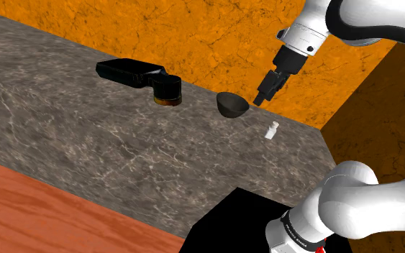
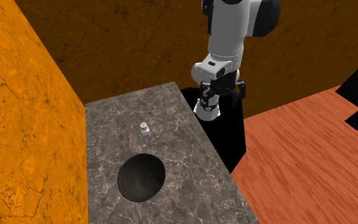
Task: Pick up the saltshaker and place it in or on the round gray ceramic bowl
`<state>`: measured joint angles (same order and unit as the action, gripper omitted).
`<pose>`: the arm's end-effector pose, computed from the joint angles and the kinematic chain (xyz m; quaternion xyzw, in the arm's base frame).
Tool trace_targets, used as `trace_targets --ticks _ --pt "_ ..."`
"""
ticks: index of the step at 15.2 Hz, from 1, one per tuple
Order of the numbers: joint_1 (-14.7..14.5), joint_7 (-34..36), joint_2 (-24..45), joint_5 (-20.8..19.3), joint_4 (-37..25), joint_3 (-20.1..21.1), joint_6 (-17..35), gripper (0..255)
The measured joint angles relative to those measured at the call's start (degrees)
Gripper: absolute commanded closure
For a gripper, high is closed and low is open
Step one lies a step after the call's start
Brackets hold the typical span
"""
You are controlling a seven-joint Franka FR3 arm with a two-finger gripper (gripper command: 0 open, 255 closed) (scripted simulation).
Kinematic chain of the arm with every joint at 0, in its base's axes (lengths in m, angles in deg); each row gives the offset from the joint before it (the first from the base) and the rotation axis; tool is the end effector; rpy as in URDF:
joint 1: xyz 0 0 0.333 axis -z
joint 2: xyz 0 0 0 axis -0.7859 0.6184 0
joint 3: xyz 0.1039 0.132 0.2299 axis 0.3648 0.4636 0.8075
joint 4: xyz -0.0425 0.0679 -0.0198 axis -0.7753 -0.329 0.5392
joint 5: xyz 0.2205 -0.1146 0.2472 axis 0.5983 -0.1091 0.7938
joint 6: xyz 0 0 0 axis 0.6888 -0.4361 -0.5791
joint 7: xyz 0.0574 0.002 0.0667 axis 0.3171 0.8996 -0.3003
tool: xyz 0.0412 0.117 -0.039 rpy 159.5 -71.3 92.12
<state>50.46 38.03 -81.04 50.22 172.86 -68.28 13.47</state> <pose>0.2959 0.0035 0.5394 -0.9969 -0.0483 -0.0298 0.0545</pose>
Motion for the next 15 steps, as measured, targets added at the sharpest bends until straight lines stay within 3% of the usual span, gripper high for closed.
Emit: trace_targets --ticks 4,9,15 --pt "1.0 -2.1 0.4 -1.6 1.4 -1.9 1.4 0" --pt "3.8 -7.5 -0.1 -5.9 5.5 -6.8 4.4 0" --pt "6.8 -14.2 4.5 -10.9 7.5 -13.4 10.6 0"
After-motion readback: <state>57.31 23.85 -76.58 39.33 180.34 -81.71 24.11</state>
